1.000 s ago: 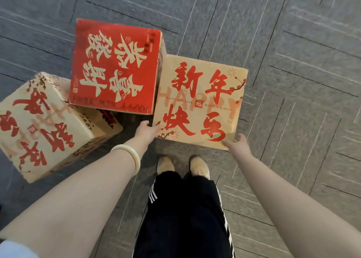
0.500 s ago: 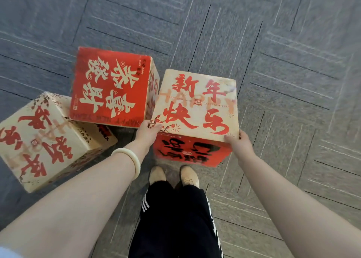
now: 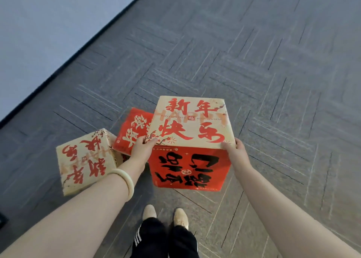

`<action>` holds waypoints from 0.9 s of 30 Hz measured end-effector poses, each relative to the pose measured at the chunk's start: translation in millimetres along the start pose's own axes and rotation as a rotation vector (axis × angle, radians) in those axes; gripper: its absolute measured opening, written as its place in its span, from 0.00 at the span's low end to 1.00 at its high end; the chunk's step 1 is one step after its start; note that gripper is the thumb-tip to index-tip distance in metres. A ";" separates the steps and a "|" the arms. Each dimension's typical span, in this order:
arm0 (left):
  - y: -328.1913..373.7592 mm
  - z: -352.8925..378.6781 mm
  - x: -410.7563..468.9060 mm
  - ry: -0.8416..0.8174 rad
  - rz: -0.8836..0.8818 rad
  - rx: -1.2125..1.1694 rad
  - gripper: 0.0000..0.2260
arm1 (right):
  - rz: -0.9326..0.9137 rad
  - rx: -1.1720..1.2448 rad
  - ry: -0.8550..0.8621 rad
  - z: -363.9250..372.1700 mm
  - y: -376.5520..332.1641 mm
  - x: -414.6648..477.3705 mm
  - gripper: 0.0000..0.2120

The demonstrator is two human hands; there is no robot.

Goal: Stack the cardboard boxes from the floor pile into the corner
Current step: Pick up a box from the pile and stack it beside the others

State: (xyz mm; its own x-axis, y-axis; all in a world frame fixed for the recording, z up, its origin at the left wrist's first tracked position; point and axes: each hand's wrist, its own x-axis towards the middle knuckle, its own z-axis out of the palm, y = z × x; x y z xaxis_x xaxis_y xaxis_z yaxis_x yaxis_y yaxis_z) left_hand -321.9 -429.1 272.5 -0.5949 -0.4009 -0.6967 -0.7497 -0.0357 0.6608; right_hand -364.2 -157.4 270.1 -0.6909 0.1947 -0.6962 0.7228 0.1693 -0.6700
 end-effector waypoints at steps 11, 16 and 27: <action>17.9 -206.8 -163.4 0.420 0.062 -0.294 0.23 | -0.310 -0.211 -0.376 123.6 -124.6 -171.8 0.26; -49.0 -286.8 -259.9 0.554 0.096 -0.462 0.13 | -0.414 -0.302 -0.580 182.6 -115.3 -275.1 0.27; -311.8 -379.9 -567.1 1.002 0.084 -0.832 0.13 | -0.612 -0.570 -1.095 262.2 70.3 -570.2 0.23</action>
State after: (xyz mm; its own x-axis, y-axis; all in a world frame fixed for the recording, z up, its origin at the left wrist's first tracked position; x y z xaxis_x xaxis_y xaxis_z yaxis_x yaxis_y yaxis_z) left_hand 359.4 -538.4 567.8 0.1128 -0.9208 -0.3734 -0.1035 -0.3846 0.9172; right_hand 77.3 -509.8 552.5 -0.3627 -0.8616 -0.3551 0.0245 0.3721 -0.9279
